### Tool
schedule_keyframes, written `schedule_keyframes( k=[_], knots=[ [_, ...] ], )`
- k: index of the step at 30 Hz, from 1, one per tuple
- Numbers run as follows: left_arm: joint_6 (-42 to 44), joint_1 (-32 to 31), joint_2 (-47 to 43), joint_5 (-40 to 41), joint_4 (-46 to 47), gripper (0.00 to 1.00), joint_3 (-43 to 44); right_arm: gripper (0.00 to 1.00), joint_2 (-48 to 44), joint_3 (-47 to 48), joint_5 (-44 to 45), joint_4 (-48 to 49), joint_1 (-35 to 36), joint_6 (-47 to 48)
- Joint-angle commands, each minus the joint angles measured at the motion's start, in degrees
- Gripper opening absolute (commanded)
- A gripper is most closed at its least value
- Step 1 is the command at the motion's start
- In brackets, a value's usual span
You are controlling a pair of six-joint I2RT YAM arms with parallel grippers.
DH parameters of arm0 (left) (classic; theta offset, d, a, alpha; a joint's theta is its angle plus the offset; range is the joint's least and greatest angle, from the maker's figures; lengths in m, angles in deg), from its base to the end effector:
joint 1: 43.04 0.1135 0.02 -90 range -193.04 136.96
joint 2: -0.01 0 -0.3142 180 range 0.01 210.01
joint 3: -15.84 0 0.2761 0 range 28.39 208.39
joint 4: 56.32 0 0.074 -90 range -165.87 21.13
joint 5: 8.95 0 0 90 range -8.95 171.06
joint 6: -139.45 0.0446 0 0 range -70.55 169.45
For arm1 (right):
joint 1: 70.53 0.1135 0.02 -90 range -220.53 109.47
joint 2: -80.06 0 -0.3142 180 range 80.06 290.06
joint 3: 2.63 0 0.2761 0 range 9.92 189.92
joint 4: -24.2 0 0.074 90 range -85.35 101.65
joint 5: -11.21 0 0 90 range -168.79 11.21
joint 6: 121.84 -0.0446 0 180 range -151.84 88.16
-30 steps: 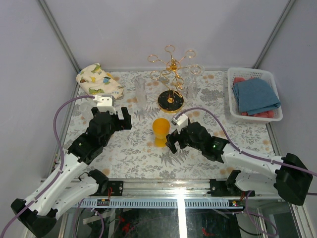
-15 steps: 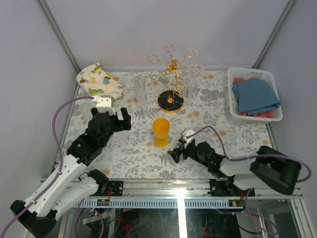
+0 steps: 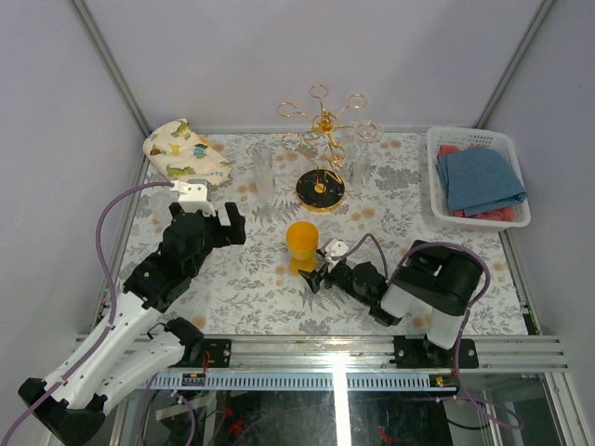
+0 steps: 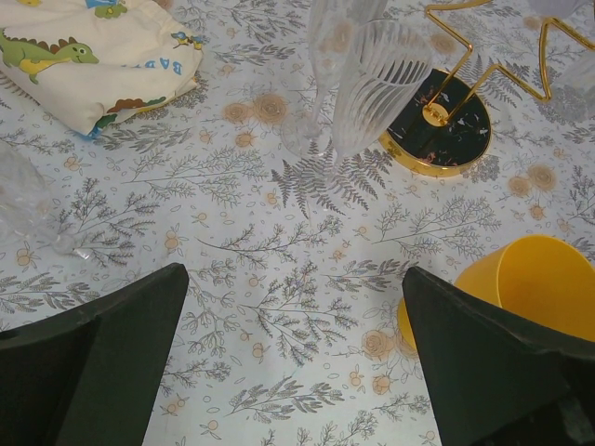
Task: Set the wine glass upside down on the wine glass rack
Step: Pick up the wine glass at the center of the board.
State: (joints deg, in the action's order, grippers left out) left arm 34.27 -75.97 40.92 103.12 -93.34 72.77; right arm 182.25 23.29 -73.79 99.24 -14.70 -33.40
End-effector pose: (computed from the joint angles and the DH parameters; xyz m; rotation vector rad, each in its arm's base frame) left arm 0.1397 -0.0705 0.3541 0.0415 1.9136 -0.1936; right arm 0.1550 0.2214 0.1499 -0.6841 1.4882 0.7064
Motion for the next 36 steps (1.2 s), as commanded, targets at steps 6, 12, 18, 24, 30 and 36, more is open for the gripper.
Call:
schedule_keyframes(
  k=[6,12,18,24,30,36],
  knots=[
    [-0.11,0.41,0.08,0.53,0.10,1.00,-0.21,0.79,7.06,7.14,5.17,9.98,0.58,1.35],
    [0.06,0.41,0.75,-0.04,0.31,1.00,-0.18,0.72,9.63,9.48,6.42,9.91,0.54,1.03],
    [0.17,0.43,1.17,0.00,0.39,1.00,-0.23,0.62,11.37,11.20,7.56,9.92,0.58,1.39],
    [0.15,0.42,1.26,0.09,0.39,1.00,-0.31,0.43,12.68,12.59,8.87,9.96,0.49,2.45],
    [0.15,0.41,1.66,-0.01,0.39,1.00,-0.23,0.28,12.68,12.74,8.66,9.92,0.42,3.17],
    [0.00,0.41,1.54,0.09,0.36,1.00,-0.41,0.10,12.35,12.35,7.34,9.95,0.41,3.23]
  ],
)
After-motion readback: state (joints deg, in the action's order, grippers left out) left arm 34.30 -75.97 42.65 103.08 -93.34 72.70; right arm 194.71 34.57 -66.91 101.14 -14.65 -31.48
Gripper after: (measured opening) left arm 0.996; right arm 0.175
